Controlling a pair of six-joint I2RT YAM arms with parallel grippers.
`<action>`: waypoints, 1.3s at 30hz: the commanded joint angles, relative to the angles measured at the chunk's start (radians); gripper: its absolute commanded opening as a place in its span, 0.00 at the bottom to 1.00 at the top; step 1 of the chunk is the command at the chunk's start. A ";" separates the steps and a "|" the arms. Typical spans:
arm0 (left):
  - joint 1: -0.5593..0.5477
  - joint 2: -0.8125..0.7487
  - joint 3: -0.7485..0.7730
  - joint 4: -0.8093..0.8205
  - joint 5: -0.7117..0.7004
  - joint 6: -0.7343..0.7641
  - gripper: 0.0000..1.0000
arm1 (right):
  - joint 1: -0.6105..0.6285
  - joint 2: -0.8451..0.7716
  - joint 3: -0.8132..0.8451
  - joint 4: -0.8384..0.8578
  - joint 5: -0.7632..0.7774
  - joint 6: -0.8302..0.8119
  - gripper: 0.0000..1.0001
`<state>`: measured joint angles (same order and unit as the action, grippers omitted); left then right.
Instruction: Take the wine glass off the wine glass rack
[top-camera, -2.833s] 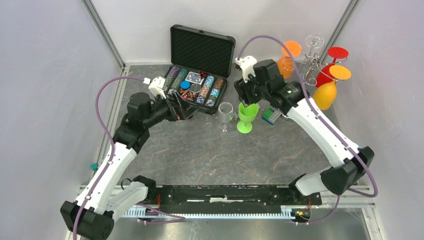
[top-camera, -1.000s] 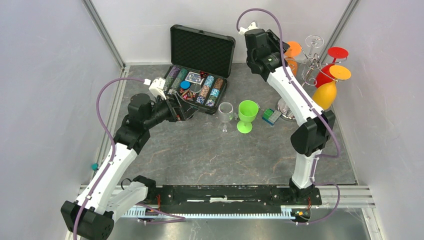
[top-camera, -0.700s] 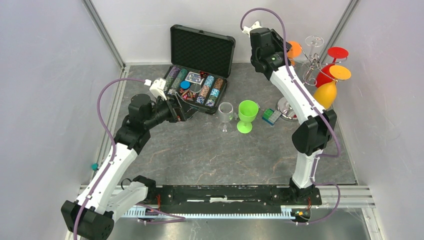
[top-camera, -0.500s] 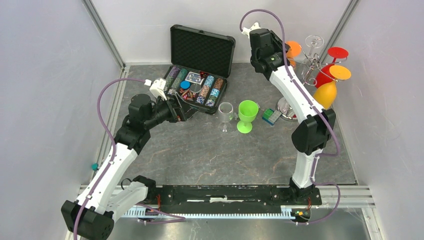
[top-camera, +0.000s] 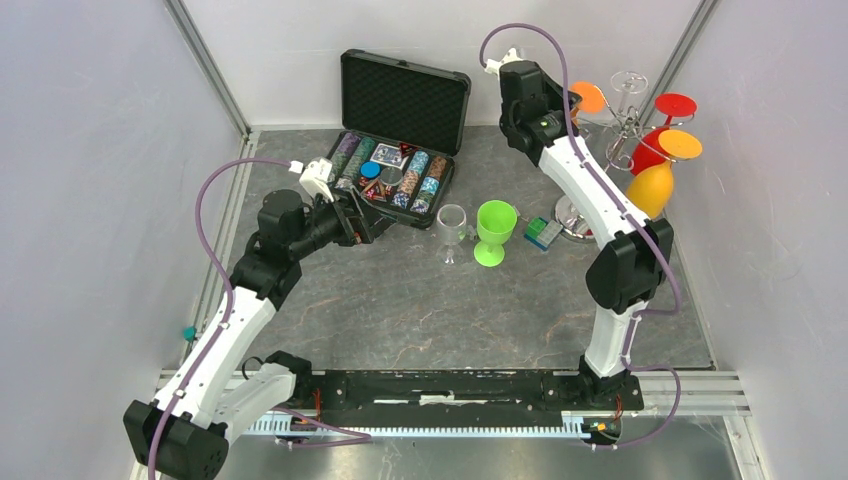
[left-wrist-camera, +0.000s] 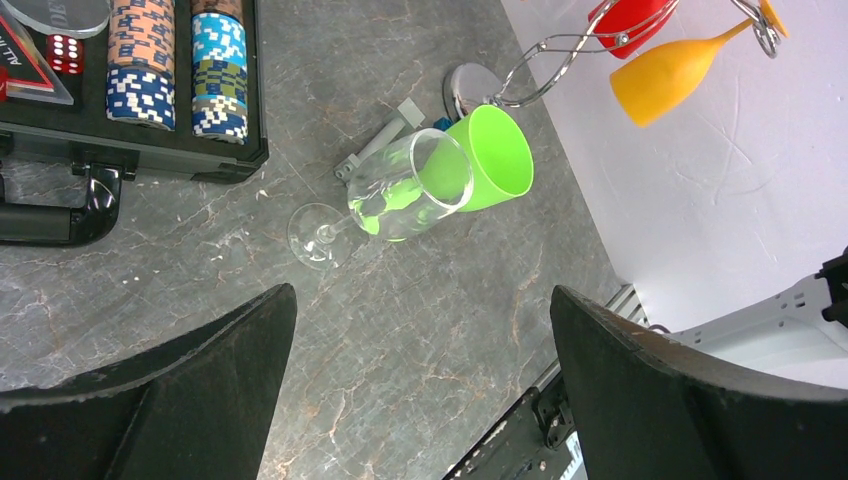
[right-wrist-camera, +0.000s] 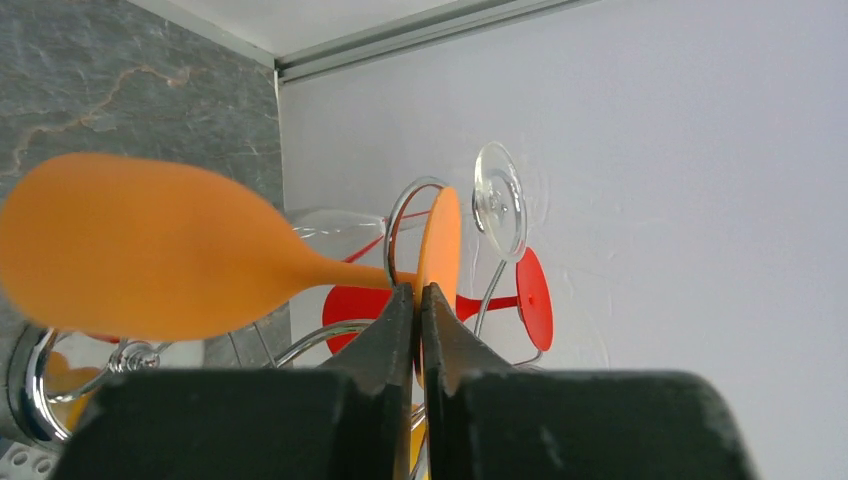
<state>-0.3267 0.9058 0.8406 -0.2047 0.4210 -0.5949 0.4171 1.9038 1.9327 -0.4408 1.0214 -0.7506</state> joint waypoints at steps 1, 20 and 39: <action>0.005 -0.021 -0.005 0.055 0.017 -0.020 1.00 | -0.004 -0.040 -0.010 0.049 0.027 -0.033 0.03; 0.012 -0.018 -0.017 0.083 0.030 -0.038 1.00 | 0.000 0.012 0.020 0.301 0.106 -0.227 0.00; 0.018 -0.004 -0.026 0.098 0.042 -0.051 1.00 | -0.028 0.085 0.060 0.433 0.186 -0.268 0.00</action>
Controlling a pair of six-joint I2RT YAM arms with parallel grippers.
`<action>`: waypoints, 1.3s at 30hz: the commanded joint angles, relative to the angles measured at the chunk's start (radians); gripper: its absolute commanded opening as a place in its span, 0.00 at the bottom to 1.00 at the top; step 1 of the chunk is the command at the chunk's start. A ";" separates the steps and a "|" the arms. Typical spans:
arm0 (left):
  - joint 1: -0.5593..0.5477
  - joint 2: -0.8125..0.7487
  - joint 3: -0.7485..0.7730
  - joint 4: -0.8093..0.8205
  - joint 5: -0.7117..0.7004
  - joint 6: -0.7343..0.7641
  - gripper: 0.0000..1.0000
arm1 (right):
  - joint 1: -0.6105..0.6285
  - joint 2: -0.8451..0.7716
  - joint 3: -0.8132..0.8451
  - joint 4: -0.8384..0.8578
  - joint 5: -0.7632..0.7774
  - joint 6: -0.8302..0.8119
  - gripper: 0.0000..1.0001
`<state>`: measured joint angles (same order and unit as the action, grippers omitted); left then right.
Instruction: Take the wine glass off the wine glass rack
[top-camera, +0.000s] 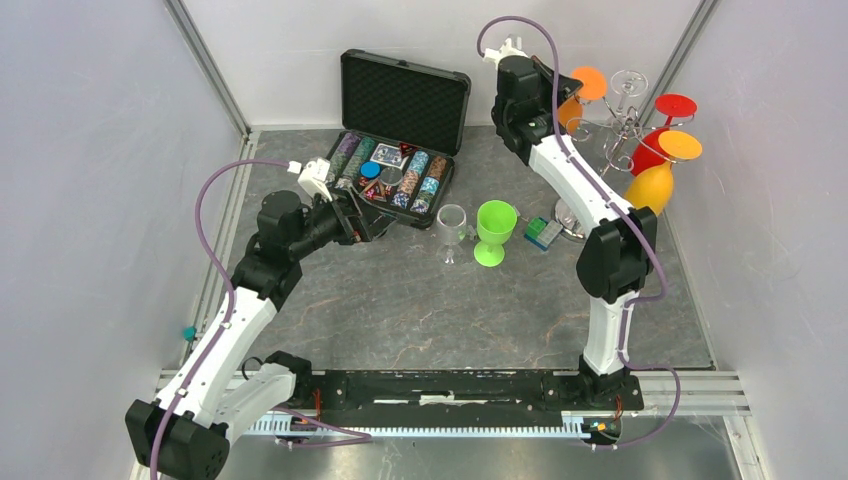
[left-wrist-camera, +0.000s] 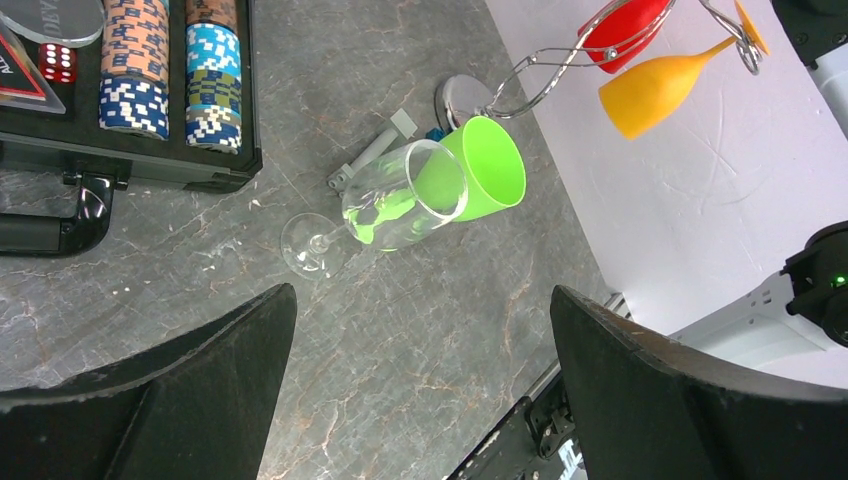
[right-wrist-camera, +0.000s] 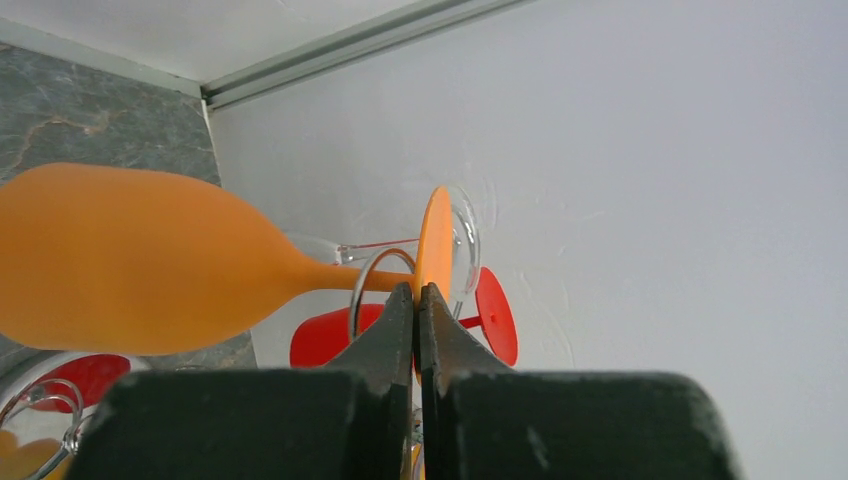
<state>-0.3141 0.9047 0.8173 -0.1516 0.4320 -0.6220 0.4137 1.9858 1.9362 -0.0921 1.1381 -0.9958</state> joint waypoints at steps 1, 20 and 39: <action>0.007 -0.003 -0.002 0.046 0.031 -0.024 1.00 | -0.033 0.000 0.054 0.085 0.076 -0.021 0.00; 0.009 0.001 -0.015 0.072 0.045 -0.045 1.00 | -0.049 -0.149 0.031 -0.365 -0.126 0.331 0.00; 0.009 0.001 -0.017 0.078 0.048 -0.051 1.00 | 0.040 -0.192 0.037 -0.455 -0.123 0.396 0.00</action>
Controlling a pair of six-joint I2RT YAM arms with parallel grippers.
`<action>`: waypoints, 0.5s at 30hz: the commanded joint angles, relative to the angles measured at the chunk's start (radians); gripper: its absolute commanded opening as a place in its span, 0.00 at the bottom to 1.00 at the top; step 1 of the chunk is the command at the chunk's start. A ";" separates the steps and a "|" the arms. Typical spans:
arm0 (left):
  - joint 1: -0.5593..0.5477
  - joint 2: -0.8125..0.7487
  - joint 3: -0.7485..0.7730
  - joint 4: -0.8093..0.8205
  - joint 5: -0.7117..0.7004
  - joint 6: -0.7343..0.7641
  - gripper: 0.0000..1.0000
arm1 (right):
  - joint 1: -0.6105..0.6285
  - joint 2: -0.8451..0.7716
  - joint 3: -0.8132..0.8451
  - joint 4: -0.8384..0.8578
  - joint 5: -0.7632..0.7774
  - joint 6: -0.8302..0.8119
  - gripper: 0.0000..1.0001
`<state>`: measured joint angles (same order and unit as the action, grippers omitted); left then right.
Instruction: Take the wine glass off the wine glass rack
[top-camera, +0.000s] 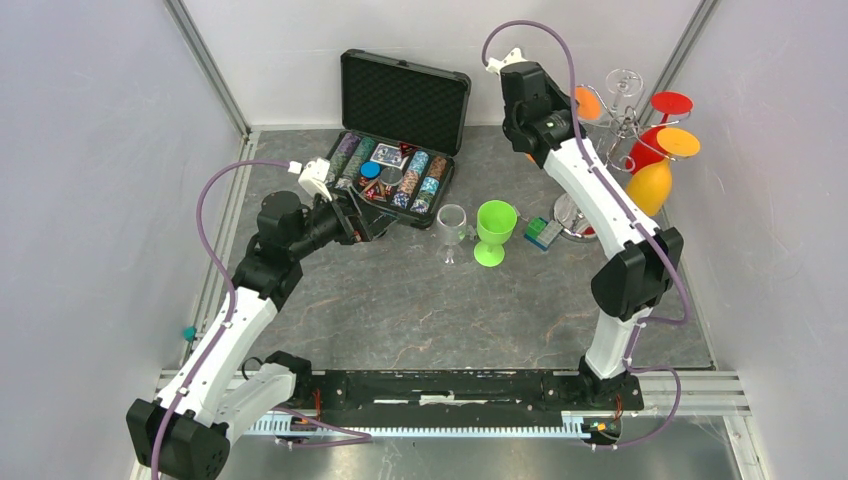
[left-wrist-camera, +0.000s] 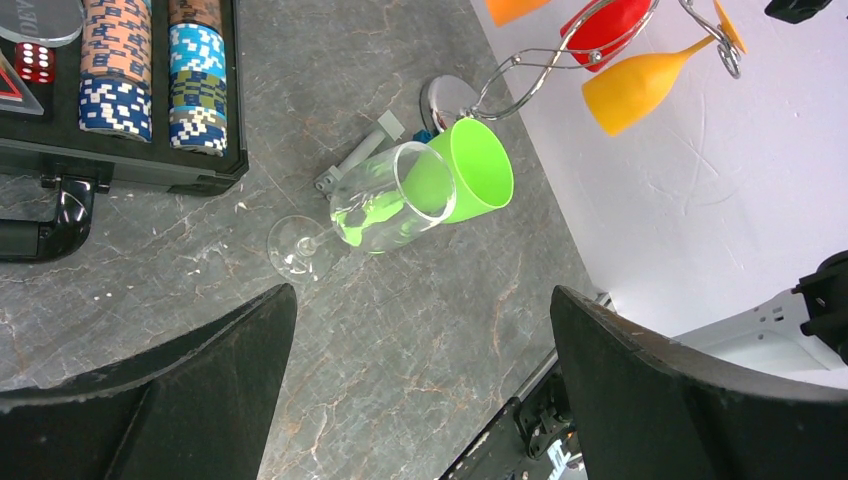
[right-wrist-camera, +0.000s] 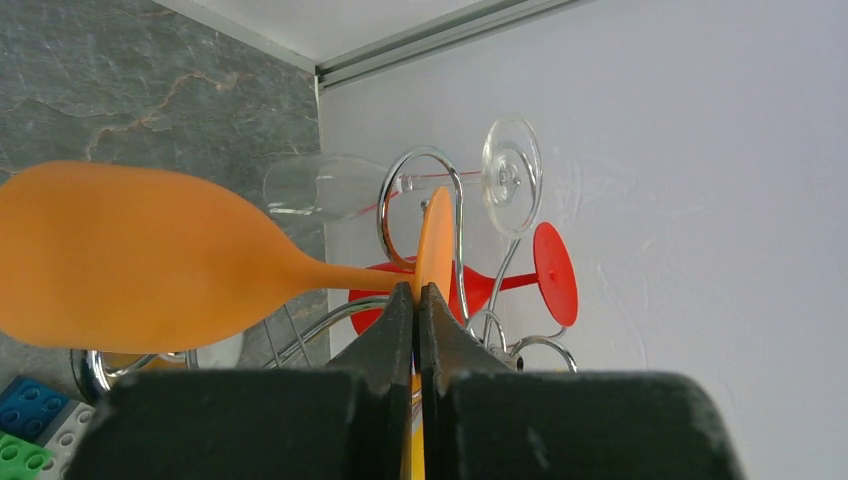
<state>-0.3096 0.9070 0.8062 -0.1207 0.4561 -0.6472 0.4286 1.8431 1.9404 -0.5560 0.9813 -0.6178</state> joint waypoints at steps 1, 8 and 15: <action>0.004 0.000 -0.005 0.047 0.023 -0.027 1.00 | 0.032 -0.051 0.031 0.016 0.064 0.008 0.00; 0.004 0.001 -0.006 0.049 0.024 -0.026 1.00 | 0.076 -0.064 0.009 0.060 0.106 -0.035 0.00; 0.004 0.000 -0.006 0.050 0.026 -0.026 1.00 | 0.172 -0.081 0.015 0.089 0.088 -0.064 0.00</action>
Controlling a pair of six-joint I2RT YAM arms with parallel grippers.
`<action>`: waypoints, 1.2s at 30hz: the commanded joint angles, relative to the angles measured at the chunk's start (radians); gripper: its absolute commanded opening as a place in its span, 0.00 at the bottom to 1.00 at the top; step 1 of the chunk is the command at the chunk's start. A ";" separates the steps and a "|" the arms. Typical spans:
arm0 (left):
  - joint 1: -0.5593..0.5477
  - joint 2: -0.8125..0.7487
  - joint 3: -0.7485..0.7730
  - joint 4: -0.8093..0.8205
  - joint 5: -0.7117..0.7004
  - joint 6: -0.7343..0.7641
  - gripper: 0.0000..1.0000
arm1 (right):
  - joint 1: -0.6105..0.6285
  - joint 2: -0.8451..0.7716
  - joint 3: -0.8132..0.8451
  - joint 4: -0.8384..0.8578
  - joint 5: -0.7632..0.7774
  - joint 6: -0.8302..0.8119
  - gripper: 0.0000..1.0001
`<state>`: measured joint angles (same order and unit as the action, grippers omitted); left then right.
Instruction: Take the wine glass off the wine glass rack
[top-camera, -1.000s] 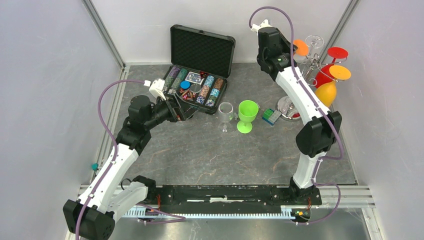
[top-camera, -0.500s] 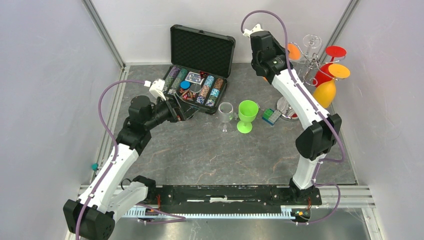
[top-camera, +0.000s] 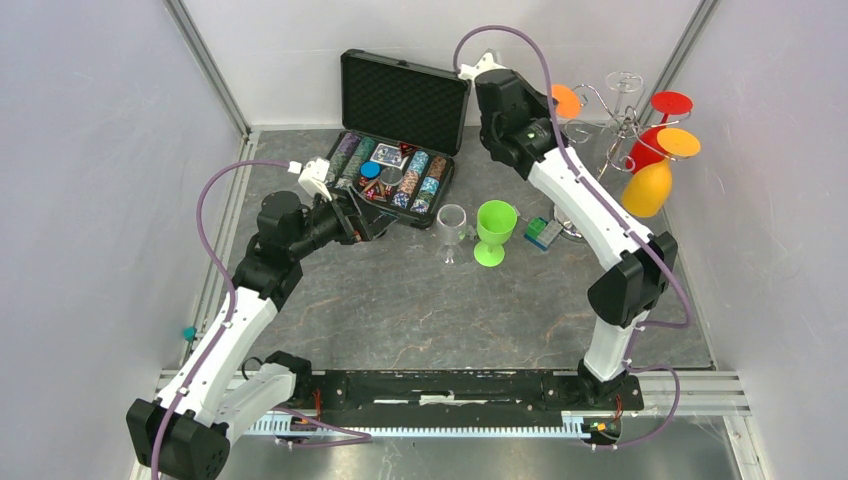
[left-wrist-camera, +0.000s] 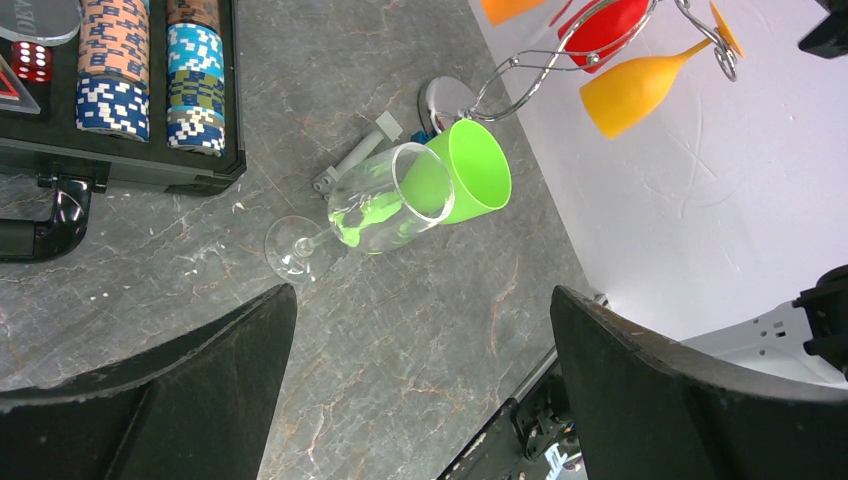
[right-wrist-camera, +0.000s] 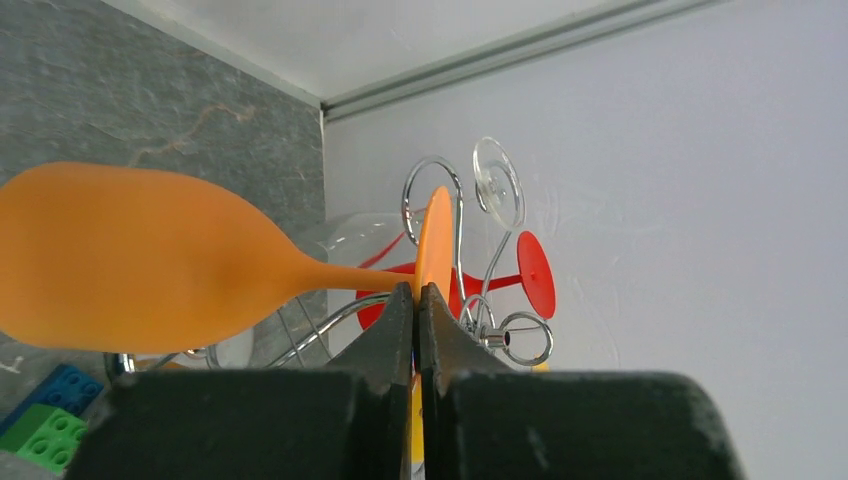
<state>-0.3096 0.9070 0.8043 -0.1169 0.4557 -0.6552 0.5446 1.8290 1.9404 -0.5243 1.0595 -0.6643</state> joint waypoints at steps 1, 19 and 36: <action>0.004 0.000 -0.004 0.046 0.026 -0.017 1.00 | 0.073 -0.073 0.017 0.058 0.003 -0.014 0.00; 0.012 -0.090 -0.024 0.218 0.041 -0.080 1.00 | 0.146 -0.450 -0.264 0.086 -0.828 0.588 0.00; 0.011 -0.029 -0.036 0.331 0.169 -0.332 0.91 | 0.146 -0.589 -0.615 0.325 -1.023 0.801 0.00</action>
<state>-0.3004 0.8612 0.7689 0.2371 0.6128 -0.9329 0.6872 1.2755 1.3323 -0.3161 0.0841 0.0811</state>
